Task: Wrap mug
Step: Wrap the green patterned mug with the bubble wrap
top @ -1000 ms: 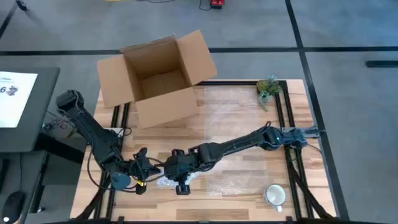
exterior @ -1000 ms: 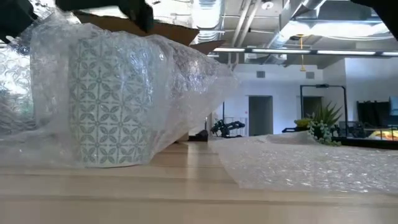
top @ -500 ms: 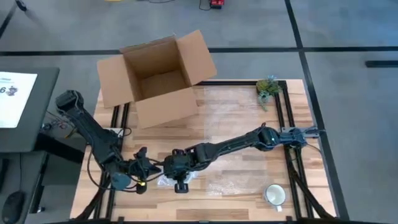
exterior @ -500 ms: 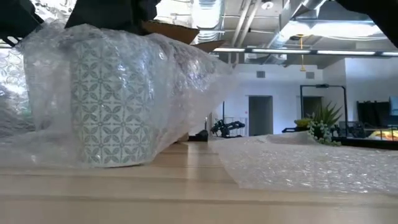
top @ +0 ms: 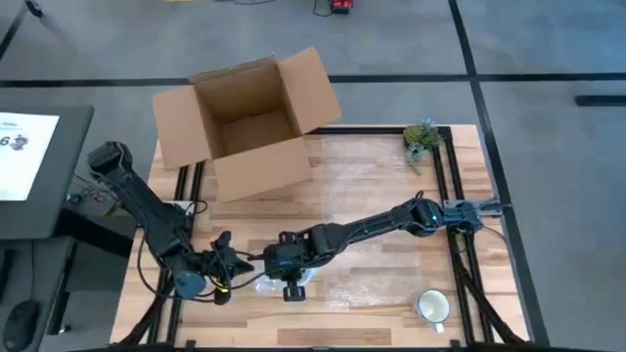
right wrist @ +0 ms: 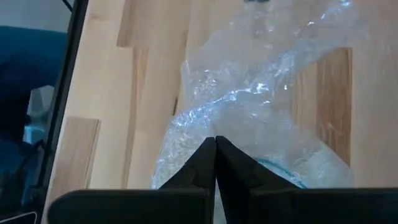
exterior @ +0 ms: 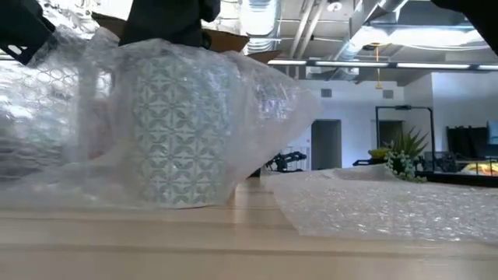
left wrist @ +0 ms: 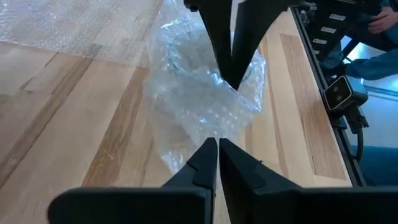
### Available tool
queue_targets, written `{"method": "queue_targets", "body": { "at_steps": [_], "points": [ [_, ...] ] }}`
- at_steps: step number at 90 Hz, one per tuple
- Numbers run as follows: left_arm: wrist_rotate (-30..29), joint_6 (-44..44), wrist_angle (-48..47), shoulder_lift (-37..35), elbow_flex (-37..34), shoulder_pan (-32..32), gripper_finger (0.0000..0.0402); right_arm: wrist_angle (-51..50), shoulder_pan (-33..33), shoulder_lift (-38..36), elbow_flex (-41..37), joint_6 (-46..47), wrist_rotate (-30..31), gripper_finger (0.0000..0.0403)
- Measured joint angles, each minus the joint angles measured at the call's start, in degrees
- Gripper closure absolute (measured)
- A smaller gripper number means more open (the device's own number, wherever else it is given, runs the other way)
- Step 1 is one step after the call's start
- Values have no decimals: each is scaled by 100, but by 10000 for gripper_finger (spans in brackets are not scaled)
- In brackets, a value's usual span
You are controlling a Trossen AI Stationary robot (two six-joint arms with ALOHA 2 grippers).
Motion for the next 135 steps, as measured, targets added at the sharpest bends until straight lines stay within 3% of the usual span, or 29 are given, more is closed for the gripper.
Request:
{"method": "queue_targets", "body": {
  "at_steps": [47, 106, 135],
  "points": [
    [0, -20, -48, 0, 0, -2, 402, -367, 55, -229, 49, 48, 334, 403],
    [4, -131, -98, -4, 0, -28, 402, -385, -15, 585, 74, -42, 208, 403],
    [3, -129, -126, -1, 0, -46, 402, -574, 52, 213, 24, -70, 214, 403]
  ]
}}
